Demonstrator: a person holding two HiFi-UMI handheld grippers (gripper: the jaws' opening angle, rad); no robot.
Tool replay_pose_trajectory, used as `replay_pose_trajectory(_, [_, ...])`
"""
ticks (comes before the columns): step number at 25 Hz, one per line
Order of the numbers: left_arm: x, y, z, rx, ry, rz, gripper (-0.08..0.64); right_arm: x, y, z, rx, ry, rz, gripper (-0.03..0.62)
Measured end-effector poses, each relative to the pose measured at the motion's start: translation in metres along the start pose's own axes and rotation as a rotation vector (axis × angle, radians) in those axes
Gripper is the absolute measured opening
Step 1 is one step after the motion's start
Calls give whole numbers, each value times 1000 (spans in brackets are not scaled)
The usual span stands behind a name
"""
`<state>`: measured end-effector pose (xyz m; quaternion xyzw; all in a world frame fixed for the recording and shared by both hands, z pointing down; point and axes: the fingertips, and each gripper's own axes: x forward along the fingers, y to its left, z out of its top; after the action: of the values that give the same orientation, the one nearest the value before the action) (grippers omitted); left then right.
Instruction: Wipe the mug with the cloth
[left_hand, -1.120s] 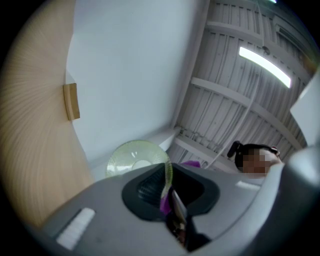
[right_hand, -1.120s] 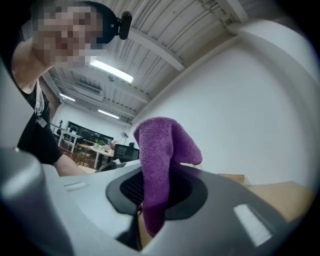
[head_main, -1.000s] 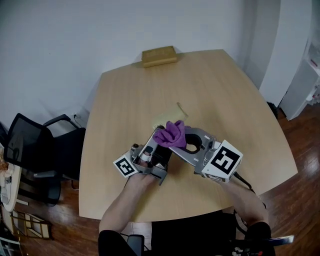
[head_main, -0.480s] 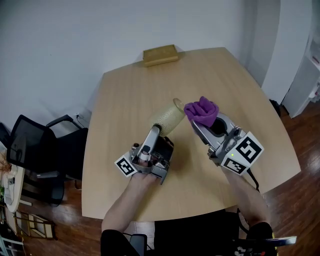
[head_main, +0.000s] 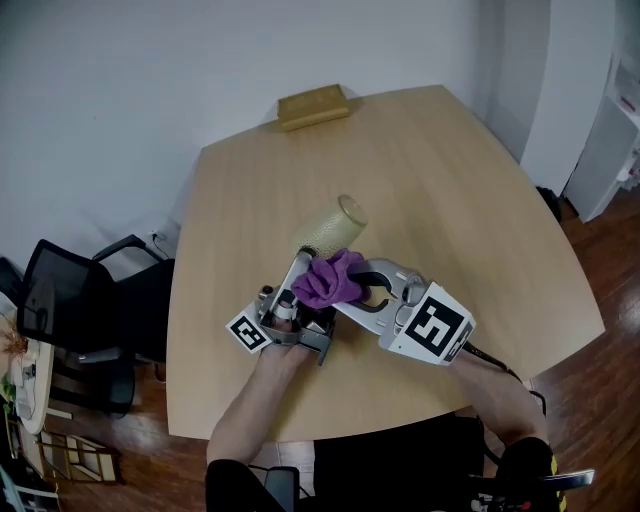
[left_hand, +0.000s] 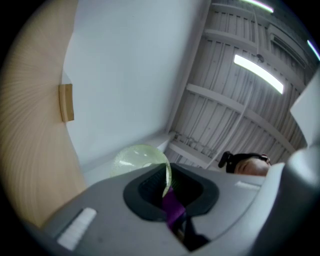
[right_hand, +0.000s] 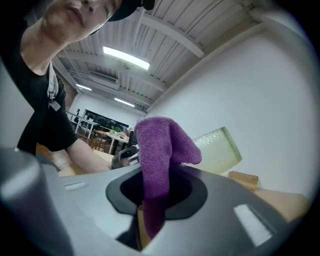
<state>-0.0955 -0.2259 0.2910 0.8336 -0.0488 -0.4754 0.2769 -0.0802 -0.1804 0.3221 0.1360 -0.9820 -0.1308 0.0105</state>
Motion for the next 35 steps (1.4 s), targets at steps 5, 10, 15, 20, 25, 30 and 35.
replay_pose_trajectory(5, [-3, -2, 10, -19, -58, -14, 44, -53, -57, 29, 50, -178, -223, 60])
replay_pose_trajectory(10, [0, -5, 3, -27, -28, -26, 44, -70, -81, 34, 26, -210, -344, 60])
replay_pose_trajectory(15, [3, -10, 3, -41, -25, -55, 52, -23, -31, 11, -9, -56, -126, 60])
replay_pose_trajectory(20, [5, -16, 4, -31, -18, -89, 43, -7, -2, 5, -91, -28, 10, 60])
replay_pose_trajectory(25, [4, -24, 13, -38, -74, -127, 43, -65, -70, 28, 57, -206, -243, 60])
replay_pose_trajectory(30, [7, -23, 7, -56, -55, -130, 44, -74, -88, 28, 35, -213, -334, 61])
replay_pose_trajectory(35, [6, -25, 4, -59, -27, -145, 49, -31, -44, 8, -34, -55, -182, 60])
